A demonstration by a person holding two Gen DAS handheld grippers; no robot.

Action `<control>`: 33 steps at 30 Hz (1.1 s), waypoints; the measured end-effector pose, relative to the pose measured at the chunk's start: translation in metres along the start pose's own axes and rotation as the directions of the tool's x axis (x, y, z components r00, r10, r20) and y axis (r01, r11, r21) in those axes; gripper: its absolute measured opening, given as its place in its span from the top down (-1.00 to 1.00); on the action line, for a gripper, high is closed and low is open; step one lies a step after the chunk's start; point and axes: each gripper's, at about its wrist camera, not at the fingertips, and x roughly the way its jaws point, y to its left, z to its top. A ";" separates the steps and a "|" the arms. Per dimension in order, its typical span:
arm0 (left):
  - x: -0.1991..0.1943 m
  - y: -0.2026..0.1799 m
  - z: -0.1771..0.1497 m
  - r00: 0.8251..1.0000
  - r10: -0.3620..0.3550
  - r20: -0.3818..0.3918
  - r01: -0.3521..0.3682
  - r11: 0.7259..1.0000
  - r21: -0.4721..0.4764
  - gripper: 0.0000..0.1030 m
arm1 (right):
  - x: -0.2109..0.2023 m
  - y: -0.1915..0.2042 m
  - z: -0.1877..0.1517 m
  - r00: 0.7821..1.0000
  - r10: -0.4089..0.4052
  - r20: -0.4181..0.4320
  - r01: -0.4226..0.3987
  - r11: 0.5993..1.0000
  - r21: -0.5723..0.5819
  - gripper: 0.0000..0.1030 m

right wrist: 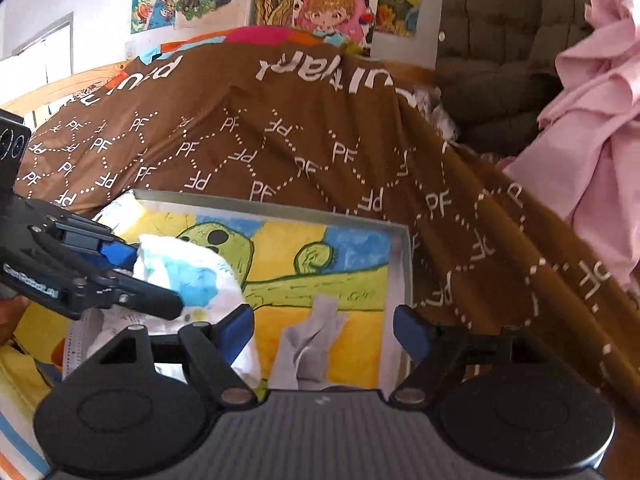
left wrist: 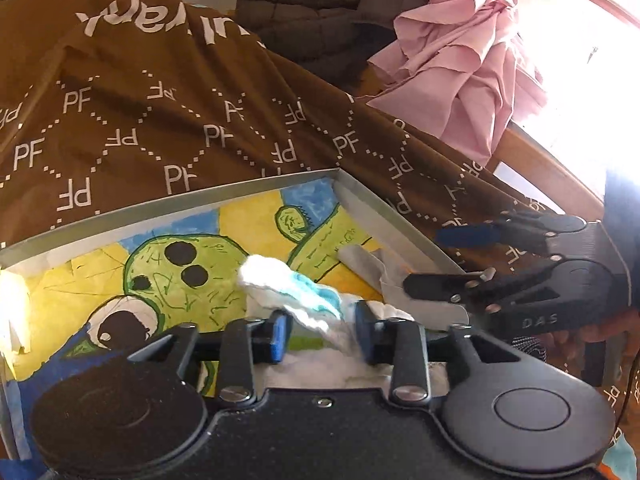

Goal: Organize soft objects
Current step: 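Open both tools to drop the gauze and grey cloth into the lid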

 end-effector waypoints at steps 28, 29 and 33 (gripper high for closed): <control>-0.027 0.003 -0.004 0.999 0.023 0.045 -0.022 0.999 -0.027 -0.57 | -0.005 -0.006 -0.013 0.996 -0.055 0.073 0.051 0.997 0.060 -0.63; -0.027 0.002 -0.004 0.999 0.022 0.047 -0.021 0.999 -0.026 -0.59 | -0.007 -0.006 -0.015 0.996 -0.049 0.069 0.043 0.996 0.078 -0.70; -0.029 0.003 -0.004 0.998 0.020 0.054 -0.019 1.000 -0.025 -0.63 | -0.014 -0.003 -0.022 0.998 -0.038 0.049 0.032 0.994 0.108 -0.76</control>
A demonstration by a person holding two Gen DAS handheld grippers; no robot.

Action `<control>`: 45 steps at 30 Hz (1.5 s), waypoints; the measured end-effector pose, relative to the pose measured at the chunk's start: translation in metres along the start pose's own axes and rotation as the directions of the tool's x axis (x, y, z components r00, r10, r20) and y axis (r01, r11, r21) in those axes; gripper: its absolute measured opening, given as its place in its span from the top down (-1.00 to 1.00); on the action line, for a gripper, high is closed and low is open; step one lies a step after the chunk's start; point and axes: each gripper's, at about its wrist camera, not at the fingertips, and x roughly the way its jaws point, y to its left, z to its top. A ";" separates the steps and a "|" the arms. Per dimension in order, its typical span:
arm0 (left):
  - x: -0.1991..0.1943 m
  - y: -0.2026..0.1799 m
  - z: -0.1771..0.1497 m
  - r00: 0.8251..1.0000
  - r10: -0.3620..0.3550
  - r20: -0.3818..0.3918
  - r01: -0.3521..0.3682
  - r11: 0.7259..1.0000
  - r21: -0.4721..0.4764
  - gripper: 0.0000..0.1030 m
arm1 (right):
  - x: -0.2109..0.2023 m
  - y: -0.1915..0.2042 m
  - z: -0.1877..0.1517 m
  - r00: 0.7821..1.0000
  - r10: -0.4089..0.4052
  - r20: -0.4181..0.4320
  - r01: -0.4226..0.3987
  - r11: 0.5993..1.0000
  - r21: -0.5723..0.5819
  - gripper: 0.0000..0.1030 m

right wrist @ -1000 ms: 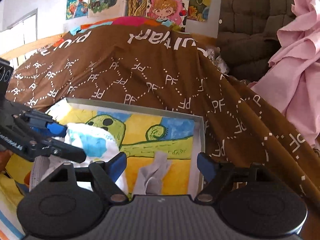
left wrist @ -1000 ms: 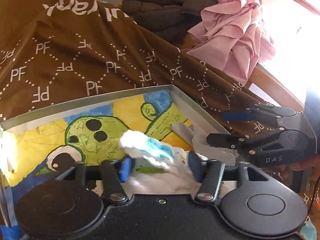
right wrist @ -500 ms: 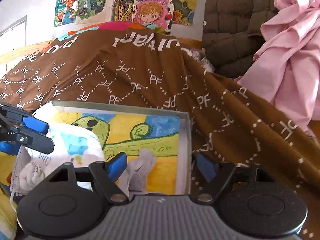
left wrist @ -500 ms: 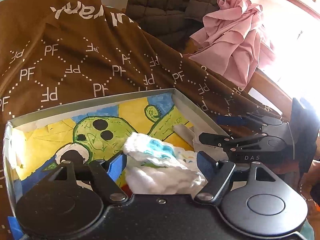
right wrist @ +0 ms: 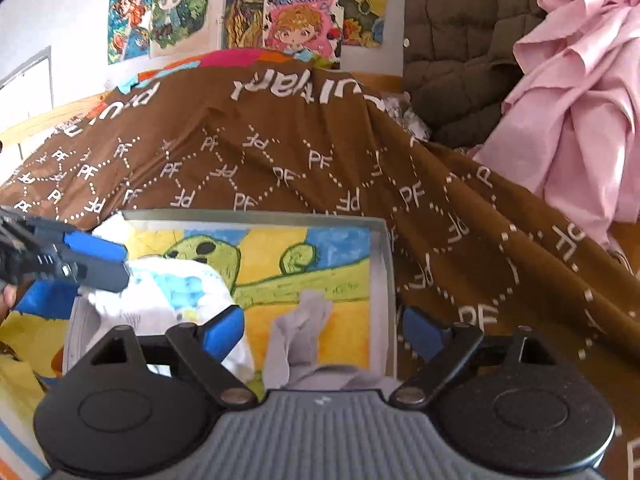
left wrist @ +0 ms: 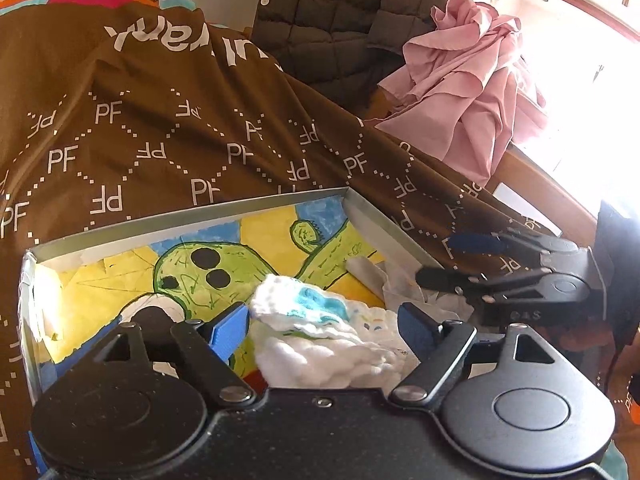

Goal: Organize soft objects
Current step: 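Withdraw both open tools from the lid back toward the pile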

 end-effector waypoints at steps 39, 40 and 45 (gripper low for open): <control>-0.026 -0.006 0.003 0.996 0.048 0.078 -0.049 0.999 0.015 -0.98 | -0.009 0.039 0.078 0.950 -0.014 0.313 0.034 0.998 -0.057 -0.75; -0.027 -0.006 0.003 0.996 0.051 0.077 -0.052 0.998 0.017 -0.98 | -0.006 0.042 0.079 0.952 -0.008 0.307 0.027 0.998 -0.057 -0.76; -0.033 -0.011 0.003 0.995 0.073 0.074 -0.075 0.997 0.028 -0.98 | 0.006 0.052 0.072 0.964 0.010 0.265 0.004 0.999 -0.052 -0.83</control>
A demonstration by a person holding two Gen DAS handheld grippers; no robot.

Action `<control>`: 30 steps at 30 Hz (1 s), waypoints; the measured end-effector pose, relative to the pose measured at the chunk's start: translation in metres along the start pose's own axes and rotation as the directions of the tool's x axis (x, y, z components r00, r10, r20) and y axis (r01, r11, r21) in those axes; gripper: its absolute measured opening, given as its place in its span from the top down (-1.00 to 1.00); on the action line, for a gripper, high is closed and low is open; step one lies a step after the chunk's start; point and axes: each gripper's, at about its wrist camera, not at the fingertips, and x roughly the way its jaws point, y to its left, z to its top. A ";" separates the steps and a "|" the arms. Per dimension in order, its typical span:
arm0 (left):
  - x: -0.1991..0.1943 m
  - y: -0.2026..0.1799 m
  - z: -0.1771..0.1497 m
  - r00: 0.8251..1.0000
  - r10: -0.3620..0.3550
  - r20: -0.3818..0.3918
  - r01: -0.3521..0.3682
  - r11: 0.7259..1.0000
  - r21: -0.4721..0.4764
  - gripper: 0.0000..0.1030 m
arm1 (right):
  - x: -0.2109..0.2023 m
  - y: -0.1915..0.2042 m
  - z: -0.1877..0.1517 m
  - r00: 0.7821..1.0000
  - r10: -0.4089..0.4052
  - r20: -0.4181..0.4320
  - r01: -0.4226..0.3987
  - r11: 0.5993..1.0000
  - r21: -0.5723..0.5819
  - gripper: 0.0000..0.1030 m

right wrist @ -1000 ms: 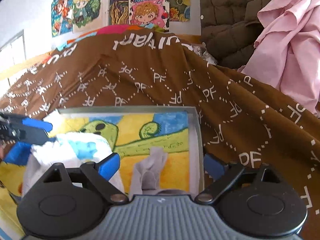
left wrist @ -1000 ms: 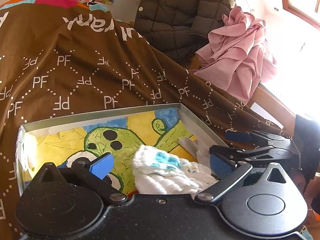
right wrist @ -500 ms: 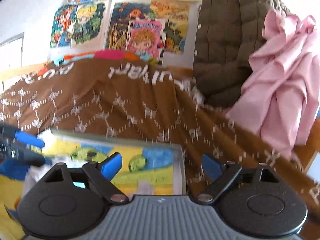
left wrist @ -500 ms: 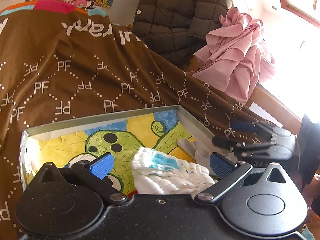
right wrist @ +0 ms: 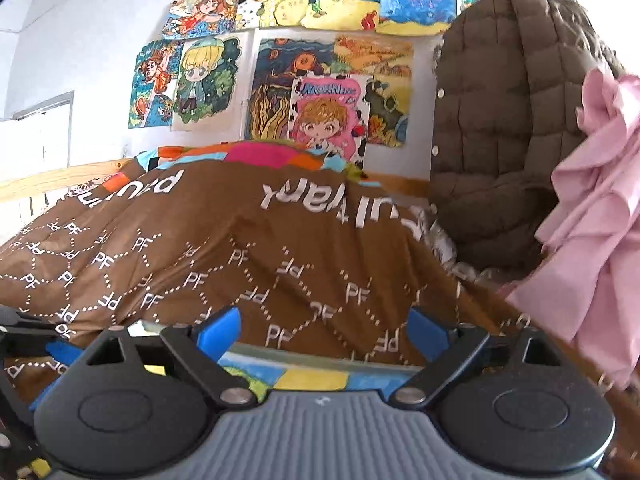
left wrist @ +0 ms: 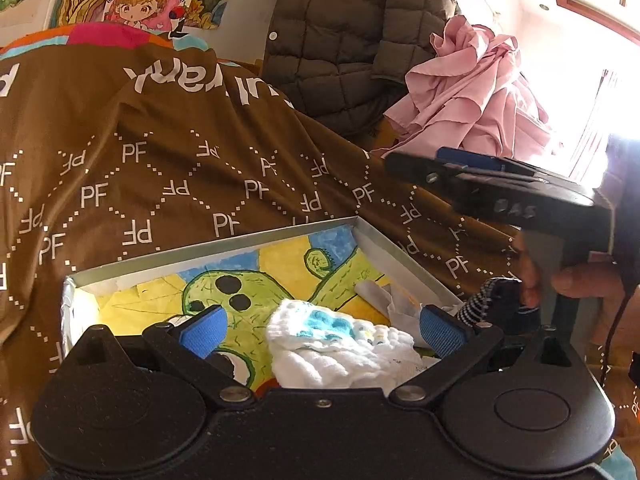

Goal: Organize soft objects
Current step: 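Withdraw both open tools from the lid back toward the pile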

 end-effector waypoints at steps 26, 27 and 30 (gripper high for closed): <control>-0.113 -0.035 -0.037 0.962 0.227 0.152 -0.230 0.973 0.000 -0.98 | -0.136 0.048 -0.023 0.999 -0.045 -0.002 0.045 0.999 -0.004 -0.99; -0.119 -0.037 -0.041 0.959 0.233 0.158 -0.236 0.972 0.000 -0.98 | -0.144 0.051 -0.024 0.999 -0.044 -0.003 0.044 0.999 -0.005 -0.99; -0.132 -0.046 -0.051 0.954 0.247 0.171 -0.248 0.969 -0.012 -0.98 | -0.164 0.059 -0.026 0.999 -0.044 0.004 0.044 0.999 0.000 -0.99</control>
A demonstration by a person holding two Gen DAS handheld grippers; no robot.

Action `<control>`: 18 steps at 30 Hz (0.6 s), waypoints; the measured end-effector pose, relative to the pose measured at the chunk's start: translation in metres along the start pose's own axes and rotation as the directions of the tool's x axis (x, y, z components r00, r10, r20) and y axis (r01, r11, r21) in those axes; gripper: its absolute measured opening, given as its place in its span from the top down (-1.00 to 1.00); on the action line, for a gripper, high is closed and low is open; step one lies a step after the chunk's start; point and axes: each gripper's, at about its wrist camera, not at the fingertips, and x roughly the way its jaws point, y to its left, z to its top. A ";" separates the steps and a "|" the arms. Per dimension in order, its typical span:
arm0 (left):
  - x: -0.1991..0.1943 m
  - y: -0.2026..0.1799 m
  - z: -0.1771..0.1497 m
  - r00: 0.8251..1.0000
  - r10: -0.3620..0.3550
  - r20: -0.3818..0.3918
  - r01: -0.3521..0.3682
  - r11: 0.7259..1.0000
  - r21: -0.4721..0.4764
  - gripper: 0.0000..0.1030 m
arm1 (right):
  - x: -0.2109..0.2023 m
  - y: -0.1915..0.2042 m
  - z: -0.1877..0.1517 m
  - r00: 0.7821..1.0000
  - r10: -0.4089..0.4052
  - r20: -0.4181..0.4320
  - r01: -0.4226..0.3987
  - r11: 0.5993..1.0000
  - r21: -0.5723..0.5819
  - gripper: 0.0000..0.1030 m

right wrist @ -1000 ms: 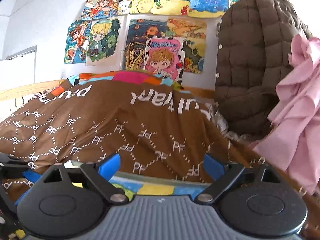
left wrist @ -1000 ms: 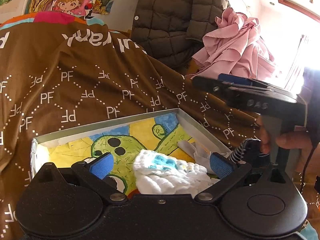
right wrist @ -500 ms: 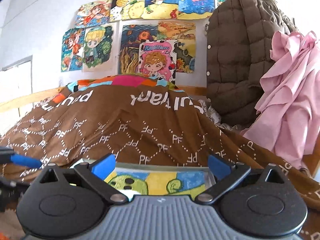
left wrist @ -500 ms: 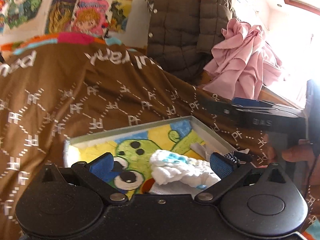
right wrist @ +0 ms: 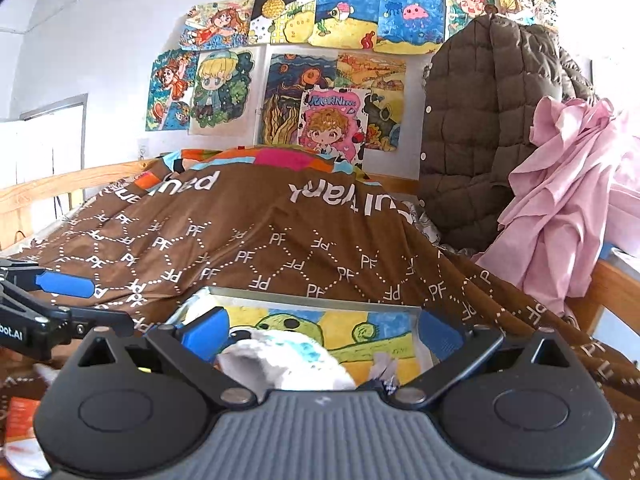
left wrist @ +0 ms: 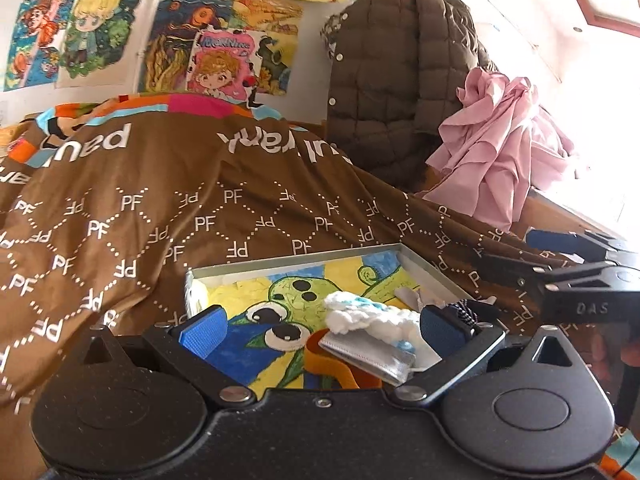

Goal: Organize soft objects
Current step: 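Withdraw both open tools from the lid back toward the pile, then grasp the striped towel with the left tool while the right tool reaches the cartoon patch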

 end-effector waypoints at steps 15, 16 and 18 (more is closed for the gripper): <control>-0.093 -0.034 -0.036 0.997 0.016 0.070 -0.014 0.999 -0.030 -0.98 | -0.107 0.037 -0.034 1.000 -0.017 -0.003 0.017 1.000 0.020 -0.99; -0.097 -0.036 -0.039 0.997 0.013 0.072 -0.011 0.999 -0.034 -0.98 | -0.112 0.040 -0.037 1.000 -0.018 -0.007 0.018 1.000 0.023 -0.99; -0.107 -0.038 -0.044 0.997 0.011 0.077 -0.008 0.999 -0.039 -0.98 | -0.124 0.045 -0.046 1.000 -0.023 -0.019 0.023 0.999 0.028 -0.99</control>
